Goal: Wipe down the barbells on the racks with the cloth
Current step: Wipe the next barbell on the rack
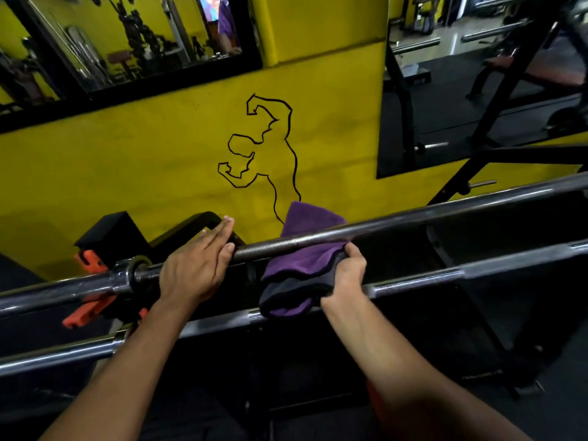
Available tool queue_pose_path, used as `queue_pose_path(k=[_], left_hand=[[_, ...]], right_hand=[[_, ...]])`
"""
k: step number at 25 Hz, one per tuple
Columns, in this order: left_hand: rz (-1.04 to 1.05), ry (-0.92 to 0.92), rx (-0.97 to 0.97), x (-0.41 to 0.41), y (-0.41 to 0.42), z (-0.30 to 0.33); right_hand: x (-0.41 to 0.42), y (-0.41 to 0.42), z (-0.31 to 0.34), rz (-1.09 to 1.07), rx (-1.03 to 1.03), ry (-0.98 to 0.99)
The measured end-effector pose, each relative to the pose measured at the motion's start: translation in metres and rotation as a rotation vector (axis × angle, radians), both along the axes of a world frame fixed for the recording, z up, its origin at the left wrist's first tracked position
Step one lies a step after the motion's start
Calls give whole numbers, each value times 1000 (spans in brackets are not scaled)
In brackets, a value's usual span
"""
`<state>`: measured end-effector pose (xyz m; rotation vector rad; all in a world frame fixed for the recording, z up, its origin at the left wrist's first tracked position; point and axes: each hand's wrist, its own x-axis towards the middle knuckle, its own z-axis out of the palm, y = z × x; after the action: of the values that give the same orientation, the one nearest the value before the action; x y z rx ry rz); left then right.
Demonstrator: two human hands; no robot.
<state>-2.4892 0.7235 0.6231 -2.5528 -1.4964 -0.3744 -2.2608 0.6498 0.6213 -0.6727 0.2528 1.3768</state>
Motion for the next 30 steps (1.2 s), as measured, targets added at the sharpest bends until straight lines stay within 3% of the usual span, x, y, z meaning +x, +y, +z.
queue_pose_path(k=[3, 7, 9, 13, 16, 18, 26, 30], left_hand=[[-4, -14, 33, 1, 1, -1], [15, -17, 70, 2, 1, -4], [26, -16, 87, 3, 1, -4], [53, -27, 77, 5, 1, -4], [45, -33, 104, 5, -2, -4], [14, -17, 109, 3, -3, -4], [79, -60, 234, 5, -2, -25], [17, -38, 286, 1, 2, -28]], right_hand=[[43, -13, -4, -132, 73, -60], [119, -19, -2, -357, -15, -199], [138, -17, -1, -398, -44, -161], [81, -3, 6, -229, -108, -181], [2, 10, 3, 28, -57, -44], [-17, 9, 3, 69, -56, -2], [112, -13, -5, -255, -1, -182], [121, -16, 2, -307, 51, -212]])
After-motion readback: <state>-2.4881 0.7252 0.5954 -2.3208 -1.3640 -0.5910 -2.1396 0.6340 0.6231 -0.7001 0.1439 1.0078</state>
